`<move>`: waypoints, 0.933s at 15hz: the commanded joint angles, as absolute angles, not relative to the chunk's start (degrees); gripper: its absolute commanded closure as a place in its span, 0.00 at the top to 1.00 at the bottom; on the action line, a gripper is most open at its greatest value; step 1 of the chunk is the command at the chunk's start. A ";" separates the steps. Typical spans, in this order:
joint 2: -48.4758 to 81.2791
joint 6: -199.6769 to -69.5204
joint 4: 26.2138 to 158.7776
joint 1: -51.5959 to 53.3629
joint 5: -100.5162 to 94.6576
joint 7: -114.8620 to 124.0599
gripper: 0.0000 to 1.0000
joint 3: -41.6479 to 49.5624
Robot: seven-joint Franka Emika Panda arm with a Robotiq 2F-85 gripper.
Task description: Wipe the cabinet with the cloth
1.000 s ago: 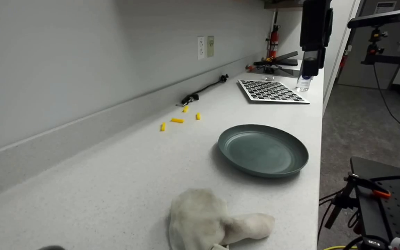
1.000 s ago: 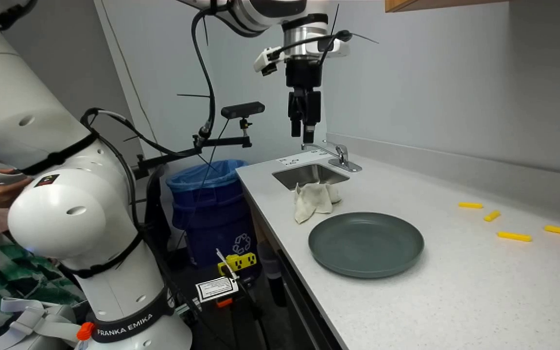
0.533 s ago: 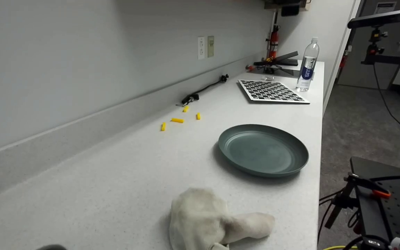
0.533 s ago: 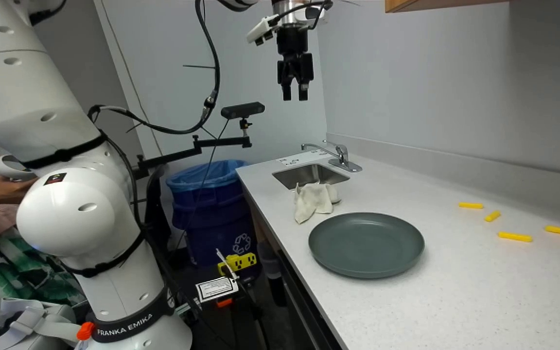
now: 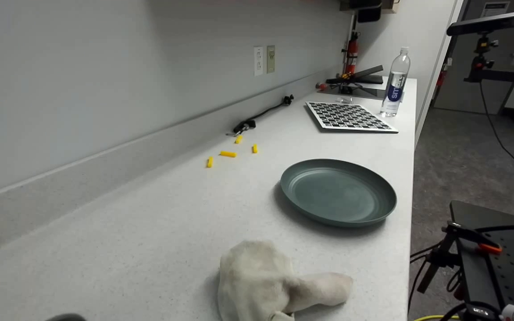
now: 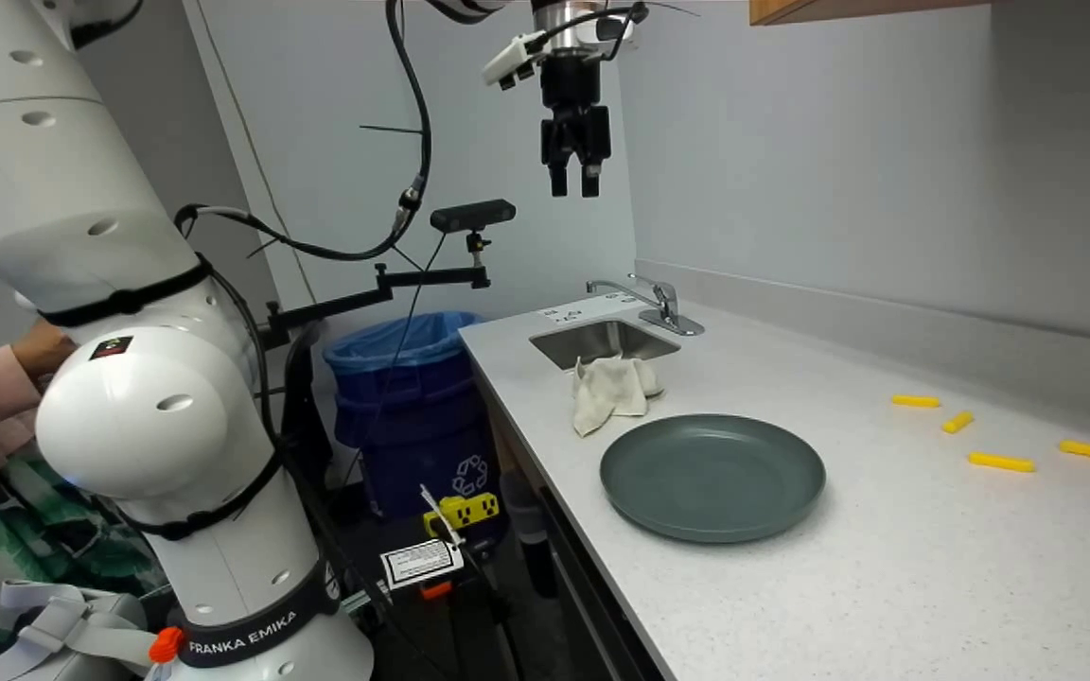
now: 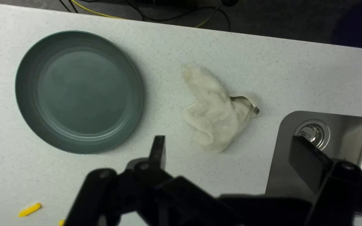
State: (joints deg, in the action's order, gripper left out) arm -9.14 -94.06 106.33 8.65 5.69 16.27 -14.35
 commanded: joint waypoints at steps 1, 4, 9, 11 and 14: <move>-7.18 -94.45 105.46 9.08 4.80 16.12 1.00 -13.74; -3.69 -97.26 106.96 9.15 4.09 16.13 1.00 -13.66; 4.47 -104.10 108.55 10.25 3.44 15.55 1.00 -13.62; 7.52 -106.88 108.83 10.98 3.57 15.49 1.00 -13.63; 11.47 -111.43 109.28 12.74 3.46 15.80 1.00 -13.90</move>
State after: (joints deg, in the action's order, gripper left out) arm 8.39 -107.92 109.64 10.56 4.04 16.05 -14.24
